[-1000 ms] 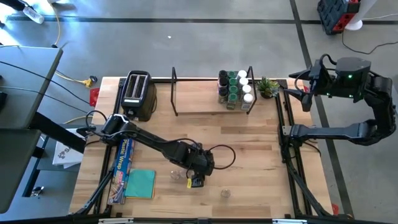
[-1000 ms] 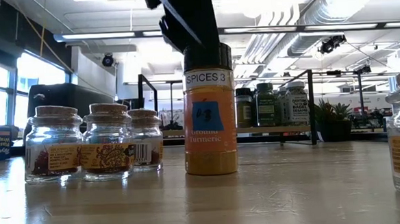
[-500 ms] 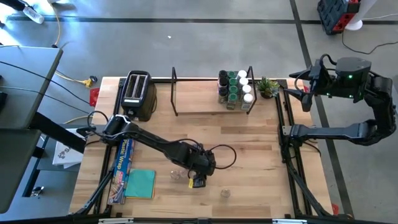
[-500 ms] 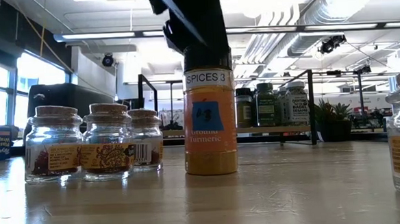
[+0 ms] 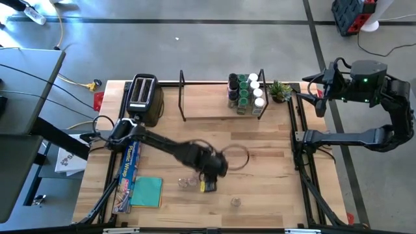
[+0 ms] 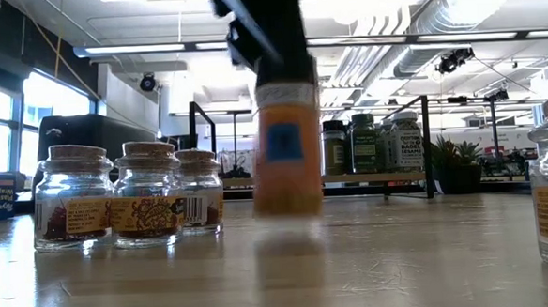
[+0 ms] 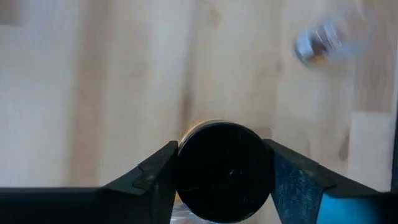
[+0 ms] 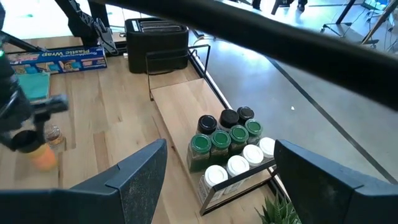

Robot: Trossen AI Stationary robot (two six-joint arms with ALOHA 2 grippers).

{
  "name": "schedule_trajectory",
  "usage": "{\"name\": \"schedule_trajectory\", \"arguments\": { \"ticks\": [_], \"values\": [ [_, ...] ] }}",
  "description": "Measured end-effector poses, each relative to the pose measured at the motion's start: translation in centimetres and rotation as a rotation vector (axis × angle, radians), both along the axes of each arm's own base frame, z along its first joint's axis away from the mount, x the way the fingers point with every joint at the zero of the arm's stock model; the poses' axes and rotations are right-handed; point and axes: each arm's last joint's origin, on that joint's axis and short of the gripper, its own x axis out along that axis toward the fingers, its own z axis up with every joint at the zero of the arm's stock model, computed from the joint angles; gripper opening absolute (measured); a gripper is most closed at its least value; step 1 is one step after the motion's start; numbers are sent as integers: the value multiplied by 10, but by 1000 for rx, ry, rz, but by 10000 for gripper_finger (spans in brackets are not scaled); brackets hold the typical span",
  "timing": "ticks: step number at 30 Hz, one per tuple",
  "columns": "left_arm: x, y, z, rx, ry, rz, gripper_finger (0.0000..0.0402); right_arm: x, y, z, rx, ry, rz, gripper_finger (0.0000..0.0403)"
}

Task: Shelf spices
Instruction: Put the black seasoning bottle on the shelf and align it with the other black seasoning bottles

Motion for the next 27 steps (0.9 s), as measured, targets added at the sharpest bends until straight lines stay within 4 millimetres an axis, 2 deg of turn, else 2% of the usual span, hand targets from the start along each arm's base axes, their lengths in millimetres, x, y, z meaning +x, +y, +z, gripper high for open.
{"name": "schedule_trajectory", "arguments": {
  "ticks": [5,9,12,16,19,23,27],
  "values": [
    [12,49,35,86,-36,140,196,0,0,0,0,0,0,291],
    [24,101,63,127,-141,240,196,0,0,0,12,-6,-8,291],
    [28,145,72,165,-199,340,196,0,0,0,19,-10,-12,291],
    [29,198,77,181,-261,465,196,0,0,0,33,-18,-21,291],
    [29,229,76,186,-294,508,195,0,0,0,35,-19,-22,291],
    [33,252,66,158,-307,523,195,0,0,0,48,-25,-29,291],
    [34,260,58,153,-289,526,205,0,0,0,51,-26,-31,291]
  ]
}}
